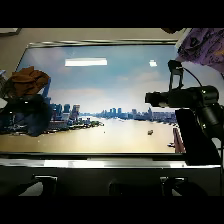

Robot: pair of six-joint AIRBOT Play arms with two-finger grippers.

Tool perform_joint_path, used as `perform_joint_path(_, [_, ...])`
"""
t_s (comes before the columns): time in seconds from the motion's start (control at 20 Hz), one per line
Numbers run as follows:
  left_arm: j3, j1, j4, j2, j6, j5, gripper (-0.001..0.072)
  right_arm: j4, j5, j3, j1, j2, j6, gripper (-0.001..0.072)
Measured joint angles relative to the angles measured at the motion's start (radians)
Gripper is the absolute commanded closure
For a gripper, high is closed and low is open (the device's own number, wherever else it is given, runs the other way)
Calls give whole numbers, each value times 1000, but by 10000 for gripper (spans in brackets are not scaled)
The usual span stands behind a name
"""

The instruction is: Fold the clothes and pants, and hang the long-sleeved shirts on hangers.

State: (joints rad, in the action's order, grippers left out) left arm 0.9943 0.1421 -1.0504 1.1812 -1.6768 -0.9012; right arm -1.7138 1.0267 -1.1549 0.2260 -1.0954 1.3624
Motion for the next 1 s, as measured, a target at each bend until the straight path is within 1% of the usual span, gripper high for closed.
perform_joint_path(0.1, [0, -159, 66, -24, -43, 2, 695, 14, 32, 0, 0, 0, 6, 621])
perform_joint_path(0.2, [0, -325, 108, -28, -93, 43, 695, 35, 74, 0, 0, 0, 7, 621])
perform_joint_path(0.35, [0, -547, 142, 11, -172, 159, 694, 76, 142, 0, 0, 0, 34, 619])
perform_joint_path(0.45, [0, -653, 154, 61, -222, 235, 686, 104, 182, 0, 0, 0, 51, 613])
perform_joint_path(0.5, [0, -697, 159, 94, -241, 270, 585, 116, 195, 0, 0, 0, 53, 498])
perform_joint_path(0.55, [0, -728, 161, 124, -255, 293, 396, 125, 205, 0, 0, 0, 59, 366])
perform_joint_path(0.6, [0, -747, 166, 150, -268, 308, 257, 129, 208, 0, 0, 0, 60, 365])
perform_joint_path(0.65, [0, -752, 166, 167, -273, 317, 144, 136, 210, 0, 0, 0, 59, 371])
perform_joint_path(0.7, [0, -743, 167, 172, -279, 318, 56, 141, 211, 0, 0, 0, 50, 372])
perform_joint_path(0.75, [2, -718, 167, 168, -279, 315, 30, 151, 206, 0, 0, 0, 37, 372])
perform_joint_path(0.8, [2, -682, 163, 154, -276, 295, 30, 163, 196, 0, -3, 0, 15, 372])
perform_joint_path(0.9, [3, -575, 145, 106, -239, 249, 30, 169, 148, 0, -33, -3, -42, 369])
perform_joint_path(0.95, [3, -508, 134, 77, -213, 219, 30, 153, 119, 0, -60, -11, -66, 358])
perform_joint_path(1.0, [3, -443, 127, 50, -190, 191, 30, 113, 90, 0, -95, -29, -86, 323])
